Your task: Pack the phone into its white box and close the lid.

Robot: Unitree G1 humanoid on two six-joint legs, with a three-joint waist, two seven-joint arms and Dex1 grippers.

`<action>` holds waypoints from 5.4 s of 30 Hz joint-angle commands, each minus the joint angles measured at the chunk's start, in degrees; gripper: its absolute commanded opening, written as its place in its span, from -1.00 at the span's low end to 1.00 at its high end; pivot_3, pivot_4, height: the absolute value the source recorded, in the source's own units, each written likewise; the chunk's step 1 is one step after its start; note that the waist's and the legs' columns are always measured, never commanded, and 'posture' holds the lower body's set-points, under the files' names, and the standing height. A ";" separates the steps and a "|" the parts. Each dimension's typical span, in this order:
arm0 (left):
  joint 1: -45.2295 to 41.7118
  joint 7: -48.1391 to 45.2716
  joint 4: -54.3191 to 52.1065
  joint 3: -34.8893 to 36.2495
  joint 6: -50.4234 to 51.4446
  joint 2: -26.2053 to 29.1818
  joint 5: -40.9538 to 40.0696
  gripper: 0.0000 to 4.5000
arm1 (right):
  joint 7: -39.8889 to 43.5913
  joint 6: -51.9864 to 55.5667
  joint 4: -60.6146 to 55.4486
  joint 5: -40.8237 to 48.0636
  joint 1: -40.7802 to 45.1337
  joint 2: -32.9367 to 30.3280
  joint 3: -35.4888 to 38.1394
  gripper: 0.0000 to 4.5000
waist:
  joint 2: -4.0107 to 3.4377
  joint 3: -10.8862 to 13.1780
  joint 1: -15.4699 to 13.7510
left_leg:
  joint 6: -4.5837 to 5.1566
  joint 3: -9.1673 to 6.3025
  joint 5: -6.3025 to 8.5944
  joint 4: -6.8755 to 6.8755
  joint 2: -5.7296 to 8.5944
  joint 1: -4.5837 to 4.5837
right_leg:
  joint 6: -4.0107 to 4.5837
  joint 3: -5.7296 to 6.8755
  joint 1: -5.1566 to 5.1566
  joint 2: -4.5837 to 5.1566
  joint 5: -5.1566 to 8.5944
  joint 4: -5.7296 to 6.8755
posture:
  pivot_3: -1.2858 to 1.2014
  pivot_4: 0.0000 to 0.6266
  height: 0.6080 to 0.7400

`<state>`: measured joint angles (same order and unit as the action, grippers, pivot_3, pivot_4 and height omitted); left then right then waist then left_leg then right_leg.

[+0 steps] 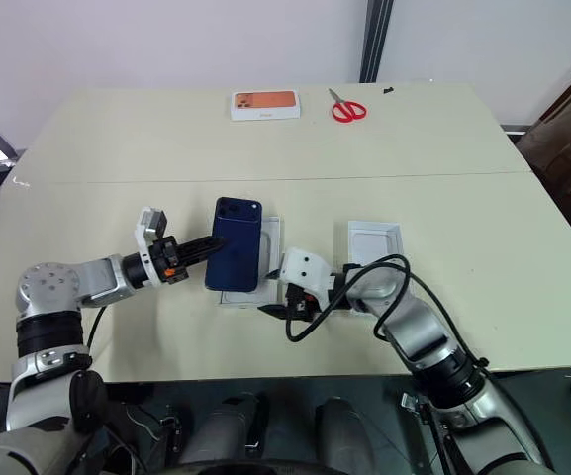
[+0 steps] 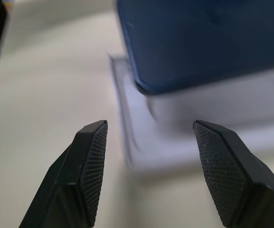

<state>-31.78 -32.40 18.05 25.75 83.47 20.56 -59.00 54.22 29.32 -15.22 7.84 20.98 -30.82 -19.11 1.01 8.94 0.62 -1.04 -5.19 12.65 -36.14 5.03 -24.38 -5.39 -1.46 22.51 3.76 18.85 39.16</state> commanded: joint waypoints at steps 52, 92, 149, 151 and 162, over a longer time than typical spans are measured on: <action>2.20 -5.26 -8.60 -22.38 -23.75 5.58 22.18 -0.97 | -11.55 -13.05 17.38 -12.64 7.50 5.52 -0.71 -1.00 | -0.04 -0.02 -0.21 | 0.00 0.02 -0.01 -0.01 0.01 0.01 | 0.00 0.00 -0.04 0.00 0.00 -0.01 | 0.03 -0.52 0.91; -9.87 -12.62 3.21 -33.50 -30.10 -13.36 32.17 -0.97 | -7.32 -12.70 10.99 -10.59 -5.82 -12.40 13.96 -1.00 | 0.00 0.00 -1.33 | 0.05 0.04 0.00 -0.14 0.03 0.01 | -0.02 0.02 -0.18 0.00 0.01 -0.05 | 0.03 -0.52 0.91; 15.87 -44.38 -21.52 -27.04 -72.67 13.66 31.78 0.46 | -20.15 59.28 -9.04 16.18 0.24 -19.79 25.11 0.45 | -0.12 0.03 -1.15 | 0.58 0.09 0.31 -0.02 -0.03 -0.03 | 0.01 -0.02 -0.10 0.07 0.01 -0.15 | 0.03 -0.52 0.91; 15.95 -43.93 -21.70 -27.23 -72.79 13.40 31.83 0.46 | -20.77 59.21 -8.28 16.05 0.15 -19.63 24.84 0.11 | -0.12 0.03 -1.16 | 0.58 0.09 0.31 -0.03 -0.03 -0.03 | 0.01 -0.02 -0.10 0.07 0.01 -0.15 | 0.03 -0.52 0.91; 15.71 -42.39 -21.73 -27.12 -72.50 13.11 31.91 0.46 | -25.35 62.85 -6.73 15.82 2.61 -14.76 27.14 -0.98 | -0.10 0.02 -0.88 | 0.58 0.08 0.31 -0.04 -0.03 -0.01 | 0.01 -0.01 -0.14 0.06 0.01 -0.15 | 0.03 -0.52 0.91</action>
<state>-15.88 -74.92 -2.43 -1.51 11.78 33.58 -26.74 30.02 91.30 -22.32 23.78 22.25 -46.39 6.30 0.91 8.96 -0.27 -0.46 -5.11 12.96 -36.18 5.00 -24.38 -5.38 -1.48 22.37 3.81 18.85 39.01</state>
